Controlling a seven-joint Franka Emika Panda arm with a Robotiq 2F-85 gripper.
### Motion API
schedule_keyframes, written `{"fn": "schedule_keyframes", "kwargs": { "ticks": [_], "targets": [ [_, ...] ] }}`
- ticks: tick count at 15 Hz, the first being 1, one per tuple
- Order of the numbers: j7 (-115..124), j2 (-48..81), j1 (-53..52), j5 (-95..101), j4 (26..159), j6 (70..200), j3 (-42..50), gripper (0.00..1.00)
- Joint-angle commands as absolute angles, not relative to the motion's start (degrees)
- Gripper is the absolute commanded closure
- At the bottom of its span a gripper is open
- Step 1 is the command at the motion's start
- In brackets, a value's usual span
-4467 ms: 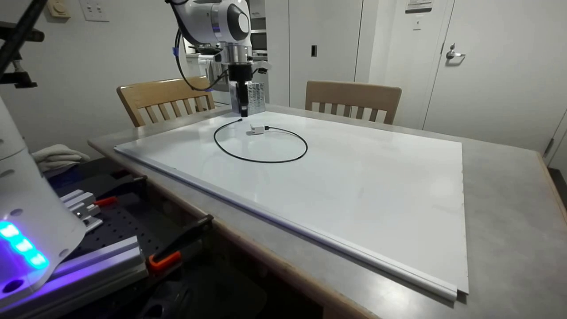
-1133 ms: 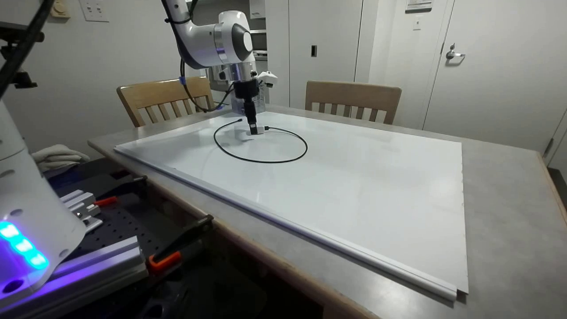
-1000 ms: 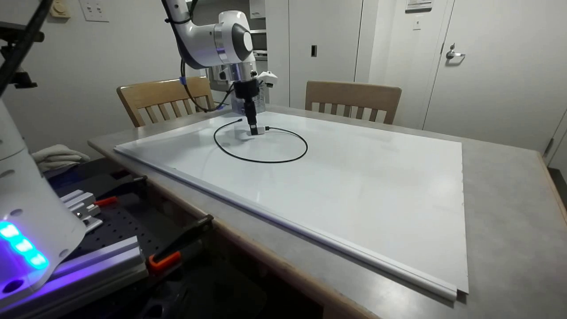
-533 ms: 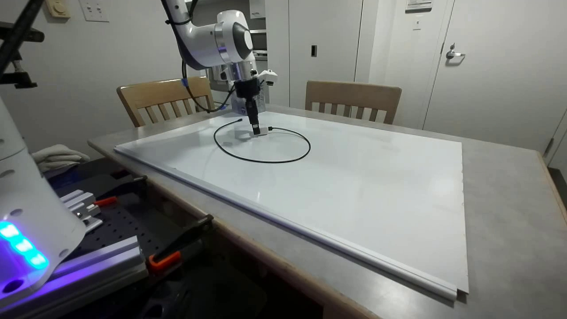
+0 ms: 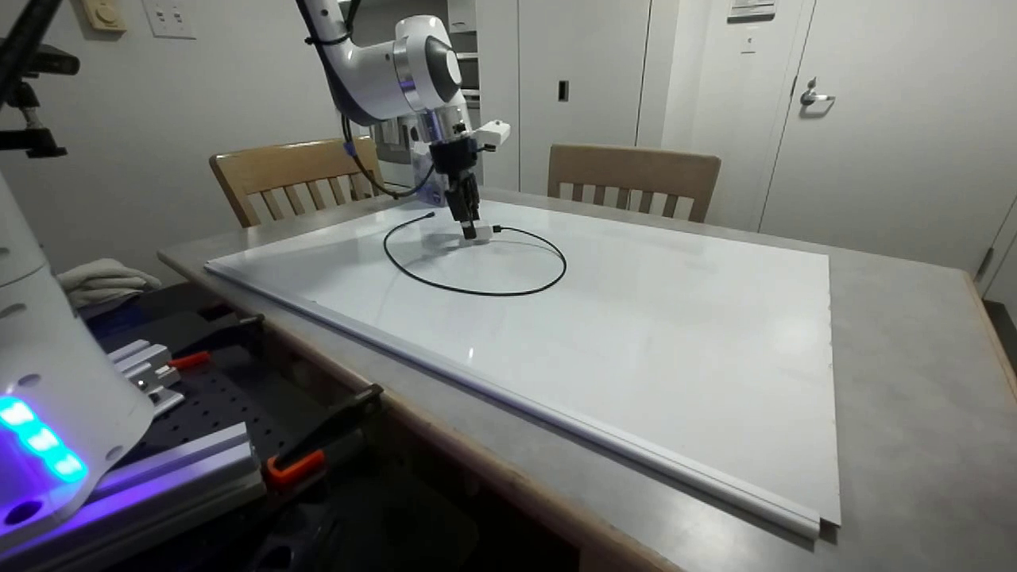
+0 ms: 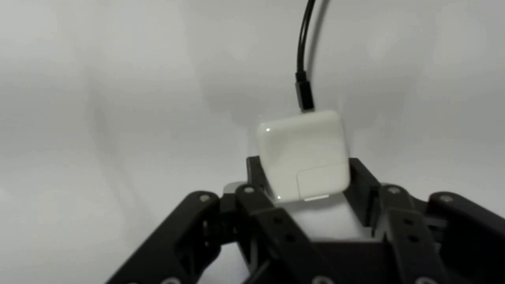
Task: Unwrap the charger cable
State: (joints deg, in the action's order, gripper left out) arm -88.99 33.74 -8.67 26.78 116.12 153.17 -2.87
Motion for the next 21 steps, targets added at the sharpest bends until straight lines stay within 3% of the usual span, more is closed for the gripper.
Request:
{"fn": "schedule_keyframes", "kwargs": {
  "ticks": [1, 3, 4, 14, 15, 19, 20, 21],
  "targets": [
    [-87.9, 33.8, -7.8, 27.6, 116.0, 152.8, -3.5, 0.47],
    [-88.0, 33.8, -7.8, 27.6, 116.0, 152.8, -3.7, 0.47],
    [-88.0, 33.8, -7.8, 27.6, 116.0, 152.8, -3.8, 0.72],
    [-76.9, 33.7, -5.1, 24.1, 116.4, 152.5, -3.0, 0.72],
    [-76.5, 33.8, -4.6, 24.2, 116.5, 152.5, -3.0, 0.47],
    [-76.5, 33.8, -4.8, 24.2, 116.5, 152.5, -3.4, 0.47],
    [-76.5, 33.8, -4.8, 24.2, 116.5, 152.5, -3.5, 0.72],
    [-76.3, 34.0, -4.5, 23.7, 116.3, 152.1, -3.5, 0.72]
  ]
}}
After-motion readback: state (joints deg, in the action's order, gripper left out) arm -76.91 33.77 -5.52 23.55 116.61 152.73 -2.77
